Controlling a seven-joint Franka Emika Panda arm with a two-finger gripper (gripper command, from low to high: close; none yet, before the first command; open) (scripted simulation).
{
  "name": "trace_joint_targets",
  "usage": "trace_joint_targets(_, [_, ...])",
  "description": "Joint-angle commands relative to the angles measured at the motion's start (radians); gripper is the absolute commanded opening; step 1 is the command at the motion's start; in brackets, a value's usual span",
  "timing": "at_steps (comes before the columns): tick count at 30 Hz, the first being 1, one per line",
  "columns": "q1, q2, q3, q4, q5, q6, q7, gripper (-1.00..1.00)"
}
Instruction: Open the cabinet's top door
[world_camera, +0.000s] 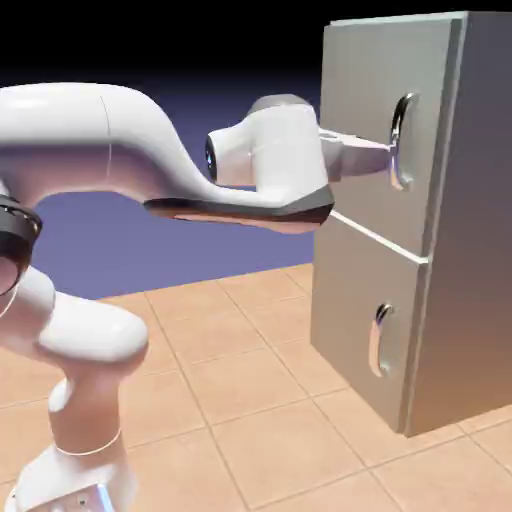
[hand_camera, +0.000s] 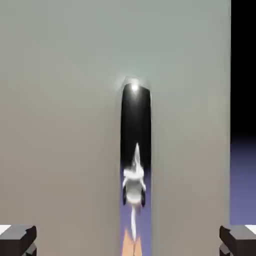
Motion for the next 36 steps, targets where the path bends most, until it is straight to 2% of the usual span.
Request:
trace_joint_targets(1, [0.036,0.019,-0.027,0.026,-0.010,-0.004,0.009,0.00])
trace_joint_targets(5, [0.147,0.077,-0.111,0.107,-0.041,-0.018,0.035,0.00])
trace_joint_targets(6, [0.147,0.077,-0.111,0.107,-0.041,-0.018,0.035,-1.00])
trace_joint_targets(27, [-0.567,0.026,0.545,-0.202,0.359,-0.162,0.007,-1.00])
trace_joint_targets(36, [-0.893,-0.025,0.825,-0.248,0.493,-0.090,0.053,-1.00])
